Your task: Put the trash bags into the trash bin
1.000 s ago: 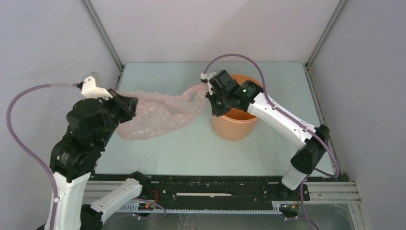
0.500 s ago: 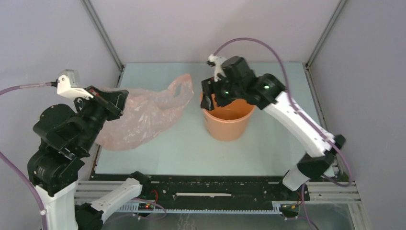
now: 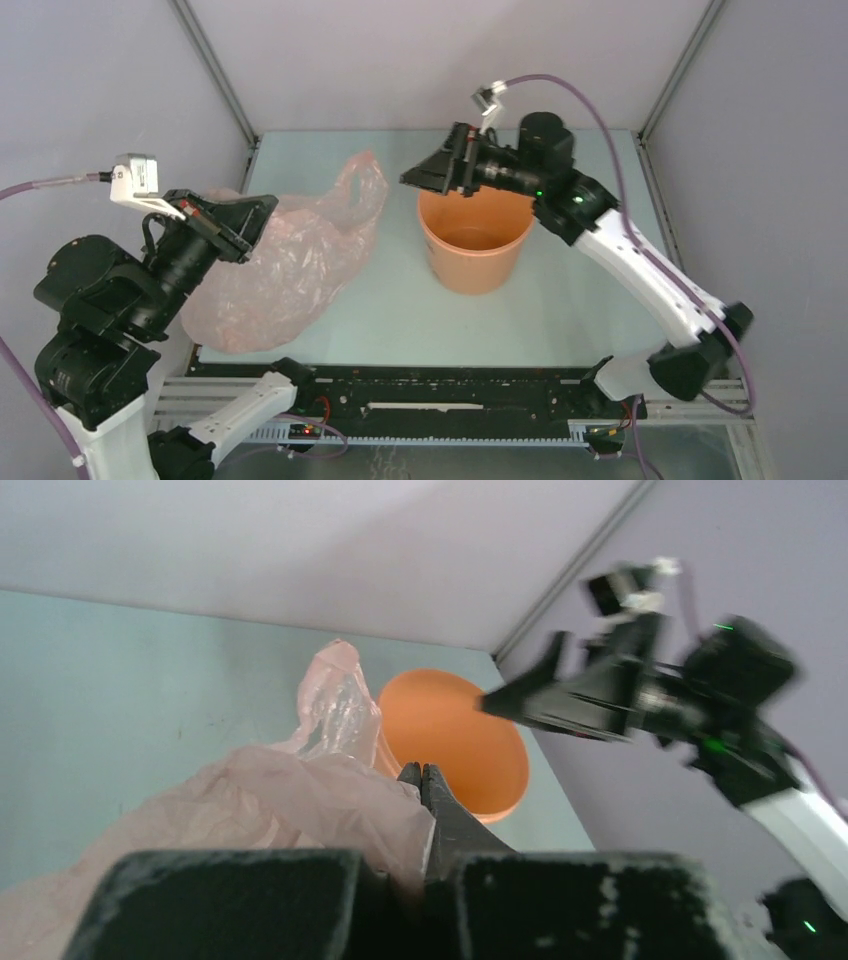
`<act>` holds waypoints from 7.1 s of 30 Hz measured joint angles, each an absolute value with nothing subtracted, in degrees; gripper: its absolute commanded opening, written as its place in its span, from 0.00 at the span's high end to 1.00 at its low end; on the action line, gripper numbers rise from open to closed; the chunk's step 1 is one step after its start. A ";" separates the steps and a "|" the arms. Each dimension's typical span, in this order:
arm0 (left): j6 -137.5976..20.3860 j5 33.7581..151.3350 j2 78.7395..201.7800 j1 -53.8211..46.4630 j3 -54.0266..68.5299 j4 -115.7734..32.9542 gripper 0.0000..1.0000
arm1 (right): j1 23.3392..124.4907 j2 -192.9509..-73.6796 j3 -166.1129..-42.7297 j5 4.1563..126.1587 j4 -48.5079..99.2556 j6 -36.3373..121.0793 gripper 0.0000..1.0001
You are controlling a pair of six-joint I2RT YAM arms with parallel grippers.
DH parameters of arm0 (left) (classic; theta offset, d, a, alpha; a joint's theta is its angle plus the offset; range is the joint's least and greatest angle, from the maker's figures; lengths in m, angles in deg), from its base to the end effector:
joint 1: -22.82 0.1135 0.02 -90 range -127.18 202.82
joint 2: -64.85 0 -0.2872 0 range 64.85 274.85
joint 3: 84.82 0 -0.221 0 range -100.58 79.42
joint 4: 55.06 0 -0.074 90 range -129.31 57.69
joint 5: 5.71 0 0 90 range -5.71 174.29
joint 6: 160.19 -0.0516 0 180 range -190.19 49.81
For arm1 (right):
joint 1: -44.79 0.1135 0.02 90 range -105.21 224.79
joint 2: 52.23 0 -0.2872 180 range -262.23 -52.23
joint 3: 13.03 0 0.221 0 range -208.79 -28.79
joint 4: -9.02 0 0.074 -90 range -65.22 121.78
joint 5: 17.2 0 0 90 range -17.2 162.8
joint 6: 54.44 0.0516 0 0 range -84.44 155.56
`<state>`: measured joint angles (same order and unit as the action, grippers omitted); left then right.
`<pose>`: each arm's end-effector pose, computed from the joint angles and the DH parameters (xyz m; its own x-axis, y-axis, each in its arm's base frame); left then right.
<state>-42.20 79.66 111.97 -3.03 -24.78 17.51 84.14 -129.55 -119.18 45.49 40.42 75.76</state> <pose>0.0155 -0.0029 0.5357 -0.1661 -0.4393 -0.8828 0.3216 0.8222 -0.4696 0.1940 0.1897 0.4949 -0.6189 0.2342 -0.7497 -0.6786 0.3212 0.6605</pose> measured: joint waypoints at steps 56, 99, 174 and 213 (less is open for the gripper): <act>-8.12 114.00 137.19 -8.97 -12.74 -33.81 1.00 | 63.49 -112.26 -111.77 37.82 47.04 89.29 1.00; 7.53 119.60 166.63 -16.45 -23.30 -57.26 1.00 | 45.96 -108.00 -119.79 54.03 72.55 74.71 0.88; -2.00 125.30 145.58 -0.73 3.92 -39.45 1.00 | 91.57 -128.11 -98.83 88.50 52.59 45.14 0.20; -27.09 107.46 137.71 -1.15 0.88 -1.15 1.00 | 84.69 -127.67 -109.60 85.09 57.82 54.91 0.28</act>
<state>-27.09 107.46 137.71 -1.15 0.88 -1.15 84.69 -127.67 -109.60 85.09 57.82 54.91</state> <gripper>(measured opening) 0.008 0.743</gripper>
